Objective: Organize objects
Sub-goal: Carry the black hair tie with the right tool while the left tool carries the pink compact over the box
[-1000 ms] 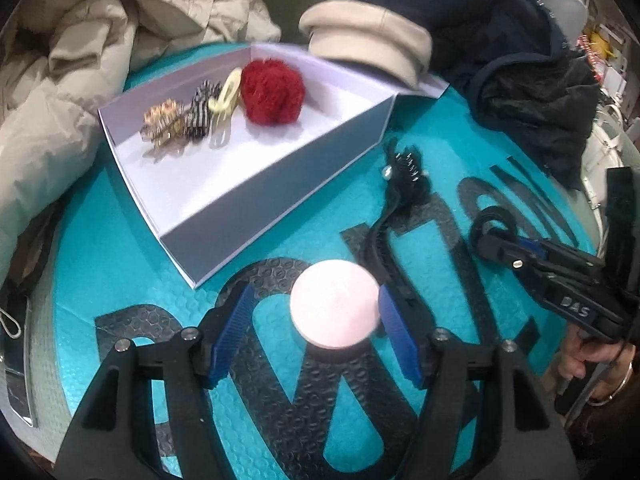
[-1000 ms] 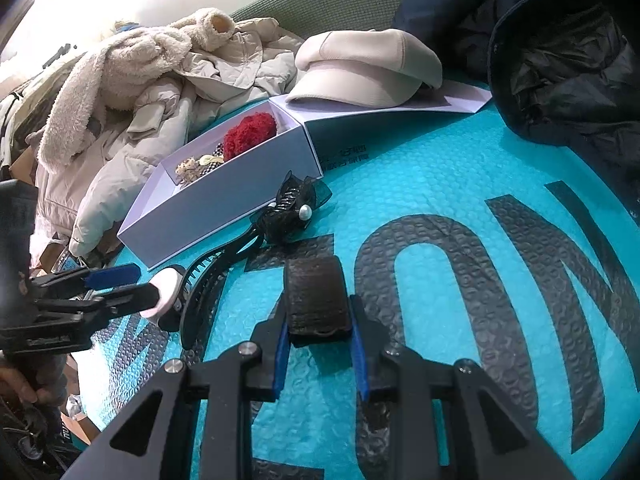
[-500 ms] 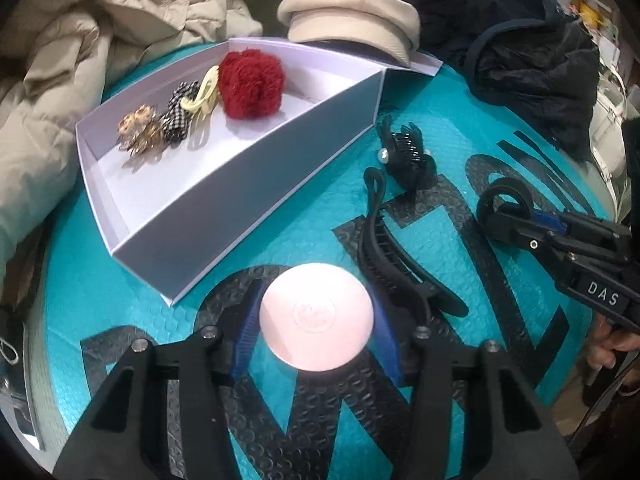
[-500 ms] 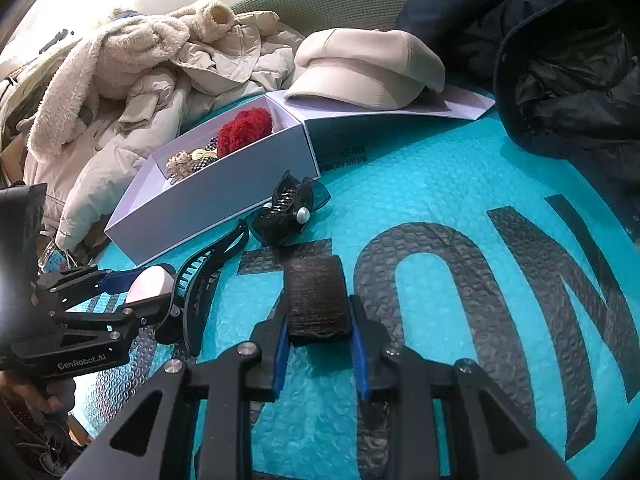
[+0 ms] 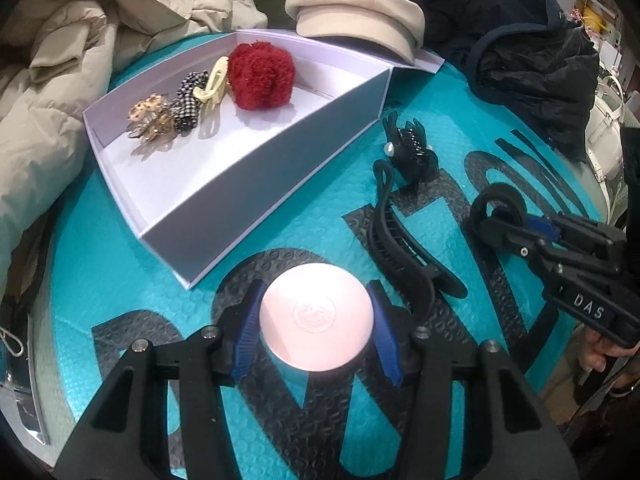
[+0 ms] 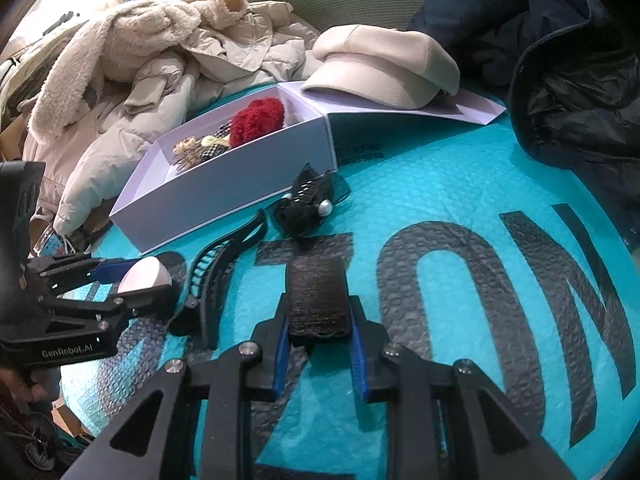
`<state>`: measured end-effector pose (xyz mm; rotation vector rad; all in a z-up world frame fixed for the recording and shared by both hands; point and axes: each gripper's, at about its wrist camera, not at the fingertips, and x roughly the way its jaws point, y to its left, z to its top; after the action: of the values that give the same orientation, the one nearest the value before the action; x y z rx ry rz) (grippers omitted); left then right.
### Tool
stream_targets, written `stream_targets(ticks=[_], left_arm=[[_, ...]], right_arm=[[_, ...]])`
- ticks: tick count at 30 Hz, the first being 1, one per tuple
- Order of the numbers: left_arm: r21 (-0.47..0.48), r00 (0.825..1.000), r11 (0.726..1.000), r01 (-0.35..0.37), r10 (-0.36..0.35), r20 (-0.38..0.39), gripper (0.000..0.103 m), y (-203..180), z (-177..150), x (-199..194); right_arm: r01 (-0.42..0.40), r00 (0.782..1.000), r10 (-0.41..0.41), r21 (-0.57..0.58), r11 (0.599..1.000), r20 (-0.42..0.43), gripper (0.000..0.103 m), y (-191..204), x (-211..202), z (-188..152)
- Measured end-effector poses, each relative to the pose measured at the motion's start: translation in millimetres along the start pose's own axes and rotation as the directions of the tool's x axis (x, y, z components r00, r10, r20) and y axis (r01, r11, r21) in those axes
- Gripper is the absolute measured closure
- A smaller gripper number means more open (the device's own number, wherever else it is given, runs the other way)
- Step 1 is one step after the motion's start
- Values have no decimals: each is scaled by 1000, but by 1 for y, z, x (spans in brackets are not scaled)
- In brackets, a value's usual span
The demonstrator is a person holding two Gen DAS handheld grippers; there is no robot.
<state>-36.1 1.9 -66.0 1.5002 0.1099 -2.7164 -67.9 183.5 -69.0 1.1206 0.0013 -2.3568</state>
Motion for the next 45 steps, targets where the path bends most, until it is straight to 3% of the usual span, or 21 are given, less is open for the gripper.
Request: stream_targets(ticks=[10, 20, 36, 45], left_arm=[[-22, 999, 999, 40, -39, 21, 54, 6, -4, -31], [19, 998, 999, 33, -34, 54, 54, 1, -4, -64], [-57, 996, 998, -32, 37, 81, 54, 12, -30, -119], [-81, 987, 993, -82, 92, 129, 54, 13, -25, -152]], right_arm=[[7, 1000, -6, -35, 999, 30, 78, 28, -24, -4], [-11, 998, 15, -68, 998, 67, 78, 60, -49, -11], [-61, 997, 66, -130, 990, 32, 78, 98, -76, -10], [-88, 995, 95, -180, 980, 30, 78, 107, -85, 1]])
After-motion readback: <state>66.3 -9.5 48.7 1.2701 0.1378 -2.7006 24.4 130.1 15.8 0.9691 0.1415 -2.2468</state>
